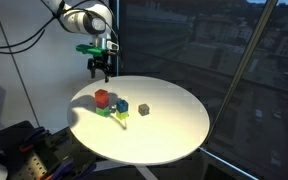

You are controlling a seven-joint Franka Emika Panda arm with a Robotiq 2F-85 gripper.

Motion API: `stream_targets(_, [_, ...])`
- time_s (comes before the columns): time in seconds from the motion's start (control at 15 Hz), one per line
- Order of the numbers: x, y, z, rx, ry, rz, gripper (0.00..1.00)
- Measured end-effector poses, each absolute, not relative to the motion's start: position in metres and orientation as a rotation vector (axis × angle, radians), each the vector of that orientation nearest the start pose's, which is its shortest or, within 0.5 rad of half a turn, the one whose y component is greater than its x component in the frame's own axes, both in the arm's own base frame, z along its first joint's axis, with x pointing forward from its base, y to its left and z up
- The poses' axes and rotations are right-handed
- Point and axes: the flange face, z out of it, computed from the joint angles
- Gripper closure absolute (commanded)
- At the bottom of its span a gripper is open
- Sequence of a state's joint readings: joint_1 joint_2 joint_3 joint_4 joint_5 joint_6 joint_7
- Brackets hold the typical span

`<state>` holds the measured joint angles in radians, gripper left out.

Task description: Move the orange block to the block on the left

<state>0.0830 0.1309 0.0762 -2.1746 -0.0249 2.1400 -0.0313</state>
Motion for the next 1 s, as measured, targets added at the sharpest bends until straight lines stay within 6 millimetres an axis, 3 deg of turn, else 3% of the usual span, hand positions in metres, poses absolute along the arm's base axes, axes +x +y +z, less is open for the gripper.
stream_targets(1.0, [0.503, 0.060, 0.378, -3.137, -0.138, 0.106, 0.00])
